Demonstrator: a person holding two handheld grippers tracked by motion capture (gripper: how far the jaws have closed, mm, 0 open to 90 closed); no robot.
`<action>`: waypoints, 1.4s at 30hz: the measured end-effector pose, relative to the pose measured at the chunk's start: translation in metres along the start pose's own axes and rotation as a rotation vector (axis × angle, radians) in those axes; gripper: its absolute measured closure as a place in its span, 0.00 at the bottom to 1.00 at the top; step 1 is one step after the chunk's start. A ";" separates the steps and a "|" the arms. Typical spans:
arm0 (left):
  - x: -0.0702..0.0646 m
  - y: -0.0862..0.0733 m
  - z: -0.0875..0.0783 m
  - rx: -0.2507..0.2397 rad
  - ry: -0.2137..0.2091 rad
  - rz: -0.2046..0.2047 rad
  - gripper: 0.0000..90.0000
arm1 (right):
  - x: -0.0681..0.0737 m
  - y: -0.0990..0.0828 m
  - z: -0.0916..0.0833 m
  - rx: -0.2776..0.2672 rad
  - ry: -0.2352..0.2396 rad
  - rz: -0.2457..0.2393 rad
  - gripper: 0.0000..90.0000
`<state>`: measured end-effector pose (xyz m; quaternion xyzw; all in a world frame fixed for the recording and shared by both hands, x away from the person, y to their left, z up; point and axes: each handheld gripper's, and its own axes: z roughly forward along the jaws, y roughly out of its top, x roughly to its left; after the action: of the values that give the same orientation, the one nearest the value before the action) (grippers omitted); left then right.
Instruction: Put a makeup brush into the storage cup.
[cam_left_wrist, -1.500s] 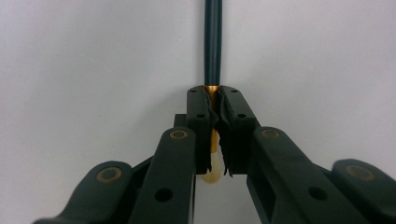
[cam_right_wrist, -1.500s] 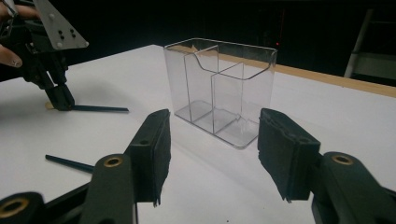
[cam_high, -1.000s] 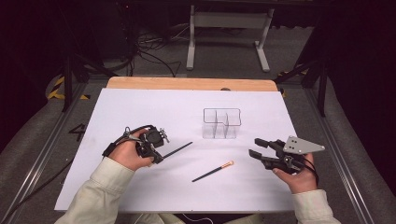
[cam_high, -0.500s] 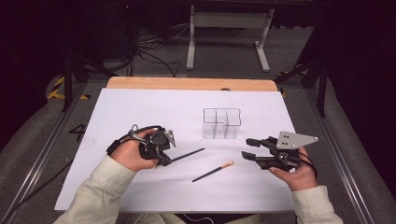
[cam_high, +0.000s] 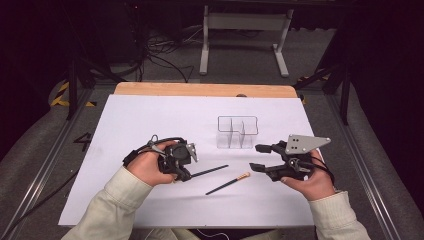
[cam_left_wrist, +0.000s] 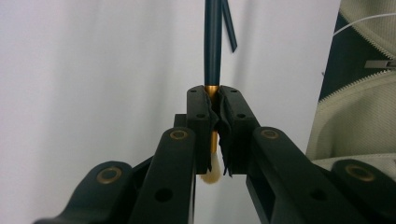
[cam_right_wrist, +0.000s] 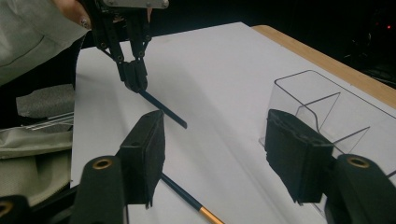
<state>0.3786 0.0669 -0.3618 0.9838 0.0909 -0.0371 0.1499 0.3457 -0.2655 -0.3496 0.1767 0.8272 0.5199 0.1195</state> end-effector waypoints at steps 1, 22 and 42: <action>0.000 0.000 0.000 0.000 0.000 0.000 0.93 | 0.000 0.000 0.000 0.000 0.000 0.000 0.40; -0.012 0.006 0.009 0.055 -0.013 0.038 0.93 | 0.008 0.030 0.041 0.233 0.088 -0.053 0.38; -0.016 0.020 0.013 0.049 -0.034 0.100 0.93 | 0.020 0.026 0.071 0.341 0.168 -0.057 0.51</action>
<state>0.3660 0.0417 -0.3664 0.9897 0.0382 -0.0487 0.1289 0.3596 -0.1886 -0.3570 0.1272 0.9149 0.3816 0.0331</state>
